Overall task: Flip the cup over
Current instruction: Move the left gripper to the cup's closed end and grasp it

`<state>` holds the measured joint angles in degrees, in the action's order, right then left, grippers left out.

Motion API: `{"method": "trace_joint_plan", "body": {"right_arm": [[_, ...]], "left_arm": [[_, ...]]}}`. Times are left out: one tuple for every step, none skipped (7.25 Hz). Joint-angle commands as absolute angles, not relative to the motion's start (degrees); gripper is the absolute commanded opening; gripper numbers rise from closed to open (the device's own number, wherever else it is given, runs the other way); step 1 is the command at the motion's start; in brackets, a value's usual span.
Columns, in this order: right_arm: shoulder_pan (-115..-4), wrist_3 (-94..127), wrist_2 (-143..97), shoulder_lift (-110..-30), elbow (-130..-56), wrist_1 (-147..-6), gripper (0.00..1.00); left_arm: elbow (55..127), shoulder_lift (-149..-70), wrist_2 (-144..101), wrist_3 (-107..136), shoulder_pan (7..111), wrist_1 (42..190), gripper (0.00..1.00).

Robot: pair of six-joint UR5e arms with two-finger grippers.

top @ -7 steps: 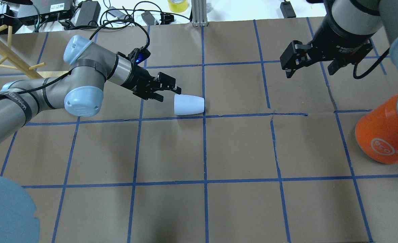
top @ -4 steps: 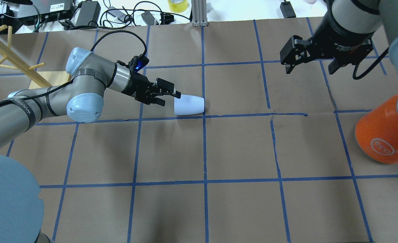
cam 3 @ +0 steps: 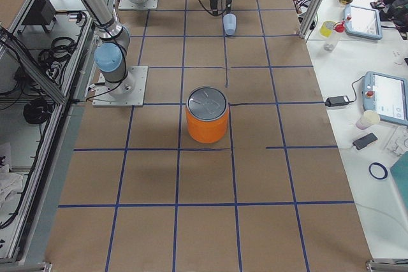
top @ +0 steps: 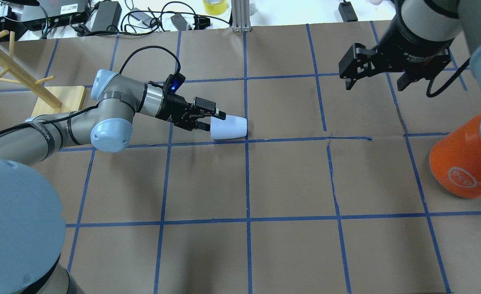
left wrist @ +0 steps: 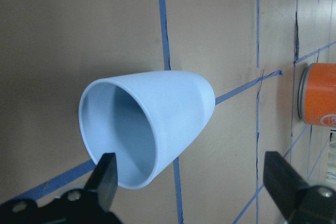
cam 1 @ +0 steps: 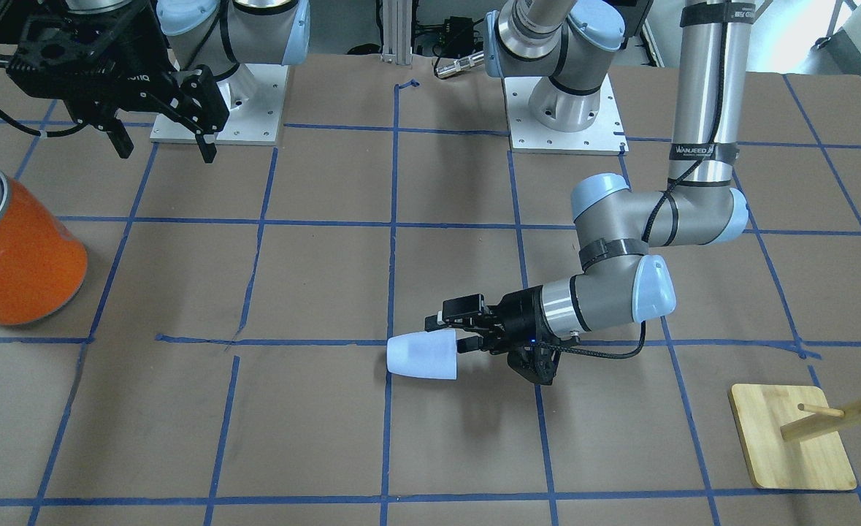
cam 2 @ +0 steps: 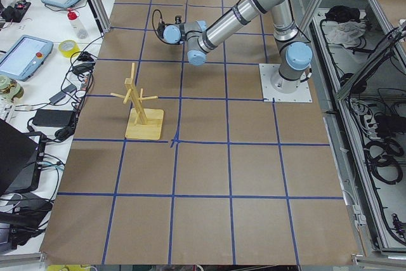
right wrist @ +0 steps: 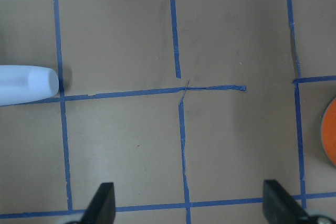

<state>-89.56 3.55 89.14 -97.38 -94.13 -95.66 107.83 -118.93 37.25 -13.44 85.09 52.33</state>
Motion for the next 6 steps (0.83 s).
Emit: {"method": "trace_joint_plan", "body": {"right_arm": [[-89.6,3.7,89.1,-97.4,-94.1,-95.5,1.0],[-89.6,3.6,89.1,-97.4,-94.1,-95.5,1.0],[-89.6,3.5,89.1,-97.4,-94.1,-95.4,1.0],[-89.6,3.5,89.2,-97.5,-94.1,-95.1,1.0],[-89.6,3.3,89.2,-97.5,-94.1,-94.8,1.0],[-89.6,3.3,89.1,-97.5,-94.1,-94.8,1.0]], "left_arm": [[107.8,-119.6,36.8,-12.8,85.3,52.1,0.94],[107.8,-119.6,36.7,-12.5,85.9,52.1,0.82],[107.8,-119.7,35.7,-11.8,86.7,52.1,0.72],[107.8,-120.0,31.8,-10.3,86.7,52.2,0.61],[107.5,-120.4,31.5,-9.6,86.7,52.1,0.47],[107.4,-120.4,31.4,-9.1,86.8,52.1,0.35]]}}
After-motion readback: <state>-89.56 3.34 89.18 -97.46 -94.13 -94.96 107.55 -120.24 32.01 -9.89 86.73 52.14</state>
